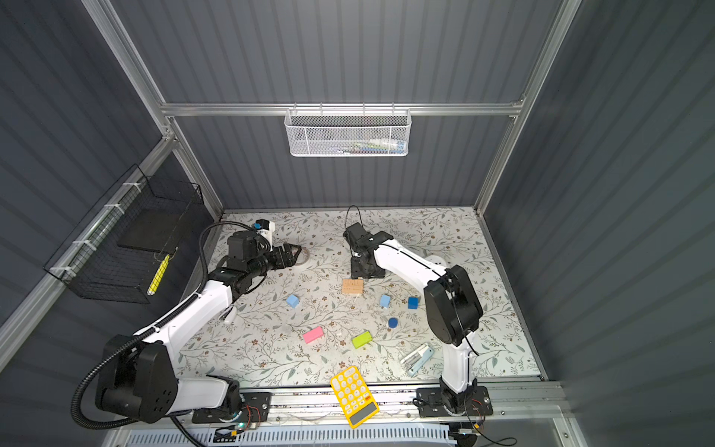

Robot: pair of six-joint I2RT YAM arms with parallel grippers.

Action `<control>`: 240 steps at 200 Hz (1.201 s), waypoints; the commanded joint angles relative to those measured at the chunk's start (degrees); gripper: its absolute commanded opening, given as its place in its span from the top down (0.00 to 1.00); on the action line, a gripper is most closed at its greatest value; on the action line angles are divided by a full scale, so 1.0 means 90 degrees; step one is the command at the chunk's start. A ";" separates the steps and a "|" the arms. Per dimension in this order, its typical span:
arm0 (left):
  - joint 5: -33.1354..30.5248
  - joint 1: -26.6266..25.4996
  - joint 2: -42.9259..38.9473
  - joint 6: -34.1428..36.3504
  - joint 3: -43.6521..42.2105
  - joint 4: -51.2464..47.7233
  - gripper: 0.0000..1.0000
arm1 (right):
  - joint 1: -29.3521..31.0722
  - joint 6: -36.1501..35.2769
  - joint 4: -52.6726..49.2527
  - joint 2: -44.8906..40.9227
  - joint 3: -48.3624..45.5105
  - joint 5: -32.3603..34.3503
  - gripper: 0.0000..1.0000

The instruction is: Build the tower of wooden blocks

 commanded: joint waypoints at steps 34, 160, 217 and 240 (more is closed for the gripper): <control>0.0535 0.0341 -0.0090 -0.0150 -0.0249 0.0182 0.18 | 0.0302 0.0985 -0.0223 0.0452 0.0390 0.0221 0.73; 0.1008 0.0443 -0.0091 -0.0247 -0.0320 0.0309 0.21 | 0.0592 0.1187 0.0020 0.0847 0.0438 -0.0025 0.75; 0.1240 0.0444 0.0010 -0.0200 -0.0271 0.0324 0.21 | 0.0596 0.1285 0.0039 0.0994 0.0468 0.0027 0.75; 0.1276 0.0444 0.0027 -0.0175 -0.0251 0.0333 0.21 | 0.0602 0.1300 0.0033 0.1056 0.0516 0.0027 0.75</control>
